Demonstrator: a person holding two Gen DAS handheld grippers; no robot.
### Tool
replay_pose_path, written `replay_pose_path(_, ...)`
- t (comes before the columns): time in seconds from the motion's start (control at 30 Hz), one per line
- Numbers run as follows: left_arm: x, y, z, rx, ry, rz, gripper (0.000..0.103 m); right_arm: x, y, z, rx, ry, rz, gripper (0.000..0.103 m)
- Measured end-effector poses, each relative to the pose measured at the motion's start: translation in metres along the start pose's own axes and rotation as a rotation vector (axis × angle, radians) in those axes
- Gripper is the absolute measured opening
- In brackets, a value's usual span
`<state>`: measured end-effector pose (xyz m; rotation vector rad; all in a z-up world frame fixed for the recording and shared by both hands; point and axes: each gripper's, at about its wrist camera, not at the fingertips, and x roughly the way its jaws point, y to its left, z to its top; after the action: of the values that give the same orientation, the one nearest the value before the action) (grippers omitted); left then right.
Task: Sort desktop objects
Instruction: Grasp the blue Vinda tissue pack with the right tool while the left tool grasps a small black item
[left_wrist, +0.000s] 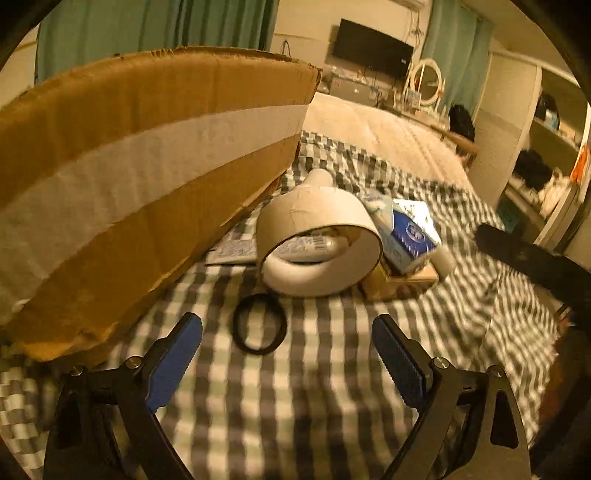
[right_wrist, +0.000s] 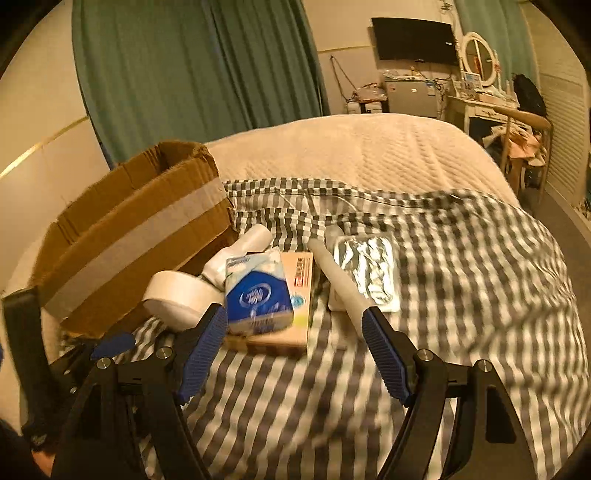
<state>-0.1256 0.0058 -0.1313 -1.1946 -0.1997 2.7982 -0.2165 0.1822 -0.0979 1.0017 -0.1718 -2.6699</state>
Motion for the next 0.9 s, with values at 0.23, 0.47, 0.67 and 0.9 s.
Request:
replay_pose_path(0.23, 0.026, 0.009, -0.002, -0.029, 0.058, 0.036, 0.092, 0.044, 0.015, 0.004, -0.023, 0.032, 0.029, 0.075)
replay_pose_path(0.47, 0.024, 0.026, 0.001, -0.102, 0.073, 0.027, 0.038, 0.059, 0.008, -0.001, 0.023, 0.074, 0.079, 0.071)
replay_pose_path(0.67, 0.019, 0.017, -0.002, -0.080, 0.114, -0.012, 0.013, 0.053, 0.002, -0.004, 0.066, 0.086, 0.050, 0.055)
replay_pose_path(0.9, 0.006, 0.010, -0.006, -0.119, 0.132, -0.047, 0.007, 0.034, 0.009, -0.014, 0.083, 0.095, 0.070, 0.055)
